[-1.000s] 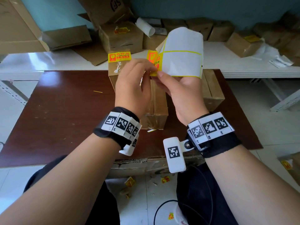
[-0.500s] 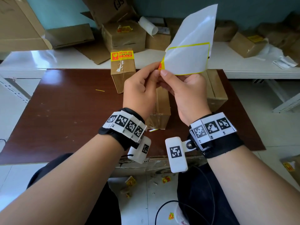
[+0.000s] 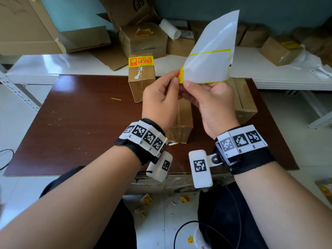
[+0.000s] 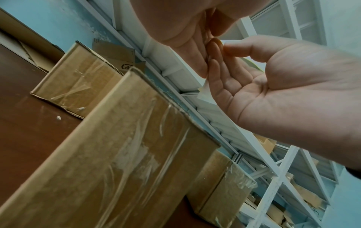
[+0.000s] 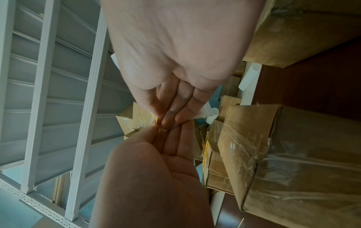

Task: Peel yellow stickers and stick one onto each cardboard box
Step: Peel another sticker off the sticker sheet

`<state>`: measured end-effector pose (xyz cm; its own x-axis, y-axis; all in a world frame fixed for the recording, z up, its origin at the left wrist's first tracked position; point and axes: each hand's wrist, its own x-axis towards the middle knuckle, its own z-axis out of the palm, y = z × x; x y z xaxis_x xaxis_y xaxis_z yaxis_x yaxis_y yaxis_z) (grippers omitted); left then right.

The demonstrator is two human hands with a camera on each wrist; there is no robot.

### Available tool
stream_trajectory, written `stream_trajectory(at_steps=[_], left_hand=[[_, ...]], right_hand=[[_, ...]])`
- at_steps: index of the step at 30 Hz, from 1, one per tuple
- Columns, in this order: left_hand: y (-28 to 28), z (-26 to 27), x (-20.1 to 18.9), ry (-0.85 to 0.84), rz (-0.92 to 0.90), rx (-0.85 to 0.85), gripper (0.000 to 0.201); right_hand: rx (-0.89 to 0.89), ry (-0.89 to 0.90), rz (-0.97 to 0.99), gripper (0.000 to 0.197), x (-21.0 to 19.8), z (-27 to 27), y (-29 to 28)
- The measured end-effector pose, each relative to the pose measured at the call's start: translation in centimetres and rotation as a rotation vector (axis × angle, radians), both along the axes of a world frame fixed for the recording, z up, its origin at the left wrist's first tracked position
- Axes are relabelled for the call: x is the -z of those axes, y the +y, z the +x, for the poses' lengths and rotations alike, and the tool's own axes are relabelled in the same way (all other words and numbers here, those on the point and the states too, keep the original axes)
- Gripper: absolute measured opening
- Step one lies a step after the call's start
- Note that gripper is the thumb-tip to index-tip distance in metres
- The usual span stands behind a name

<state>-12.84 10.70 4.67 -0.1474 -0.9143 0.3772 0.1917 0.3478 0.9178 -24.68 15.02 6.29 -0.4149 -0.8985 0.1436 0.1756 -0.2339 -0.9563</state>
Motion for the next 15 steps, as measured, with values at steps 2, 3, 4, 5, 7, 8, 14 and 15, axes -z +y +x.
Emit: stream_trajectory(at_steps=[2,3,4,5,7,8,14,15], left_hand=[[-0.05,-0.02,0.07,-0.002,-0.008,0.01,0.029],[-0.13,-0.03,0.06,-0.007,-0.009,0.014,0.029],[-0.26,-0.06,0.04,-0.011,-0.008,0.014,0.03],[-0.4,-0.08,-0.02,-0.017,-0.007,0.014,0.031],[-0.61,-0.18,-0.15,-0.038,-0.013,0.01,0.034],[-0.65,-0.28,-0.22,-0.047,-0.024,0.01,0.034],[-0.39,-0.83,-0.33,-0.07,-0.065,0.001,0.036],[-0.37,-0.82,-0.31,-0.076,-0.067,-0.002,0.036]], right_hand=[[-0.003,0.004,-0.008,0.015,0.12,0.1,0.0],[-0.001,0.006,-0.013,0.015,0.15,0.12,-0.01],[0.001,0.007,-0.019,0.015,0.15,0.15,-0.01],[0.005,0.008,-0.026,0.016,0.14,0.13,-0.01],[0.012,0.006,-0.043,0.017,0.04,0.06,-0.02],[0.013,-0.001,-0.052,0.017,0.01,0.01,-0.03],[0.013,-0.053,-0.052,0.017,-0.21,-0.18,-0.04],[0.011,-0.048,-0.047,0.016,-0.32,-0.19,0.01]])
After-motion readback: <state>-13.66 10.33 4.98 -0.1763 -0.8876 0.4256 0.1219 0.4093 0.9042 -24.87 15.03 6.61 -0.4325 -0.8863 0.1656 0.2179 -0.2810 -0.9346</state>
